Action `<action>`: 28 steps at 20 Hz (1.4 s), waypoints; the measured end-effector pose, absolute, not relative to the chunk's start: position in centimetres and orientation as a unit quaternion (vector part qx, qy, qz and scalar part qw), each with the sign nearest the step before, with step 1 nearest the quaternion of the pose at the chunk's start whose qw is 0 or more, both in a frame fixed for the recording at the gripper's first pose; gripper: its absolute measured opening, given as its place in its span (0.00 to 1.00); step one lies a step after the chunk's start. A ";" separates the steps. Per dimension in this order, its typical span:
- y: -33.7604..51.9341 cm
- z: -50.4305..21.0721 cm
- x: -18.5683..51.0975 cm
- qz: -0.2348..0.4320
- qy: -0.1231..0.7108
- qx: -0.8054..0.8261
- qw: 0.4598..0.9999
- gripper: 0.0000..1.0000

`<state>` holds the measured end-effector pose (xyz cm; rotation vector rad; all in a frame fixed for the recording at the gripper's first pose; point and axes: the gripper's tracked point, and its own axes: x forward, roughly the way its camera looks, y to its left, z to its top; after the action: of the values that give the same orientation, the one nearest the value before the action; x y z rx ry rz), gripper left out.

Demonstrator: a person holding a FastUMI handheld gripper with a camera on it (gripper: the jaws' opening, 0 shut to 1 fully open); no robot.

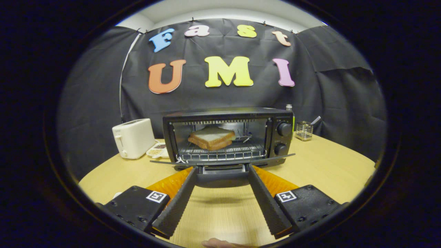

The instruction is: Open the toaster oven, put the food inside, and close the toaster oven door.

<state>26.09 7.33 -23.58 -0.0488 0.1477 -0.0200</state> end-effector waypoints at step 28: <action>-0.2 5.0 -0.2 -0.007 -0.064 -0.048 0.997 1.00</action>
<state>-0.25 -0.18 5.05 -0.0953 -0.1282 -0.0132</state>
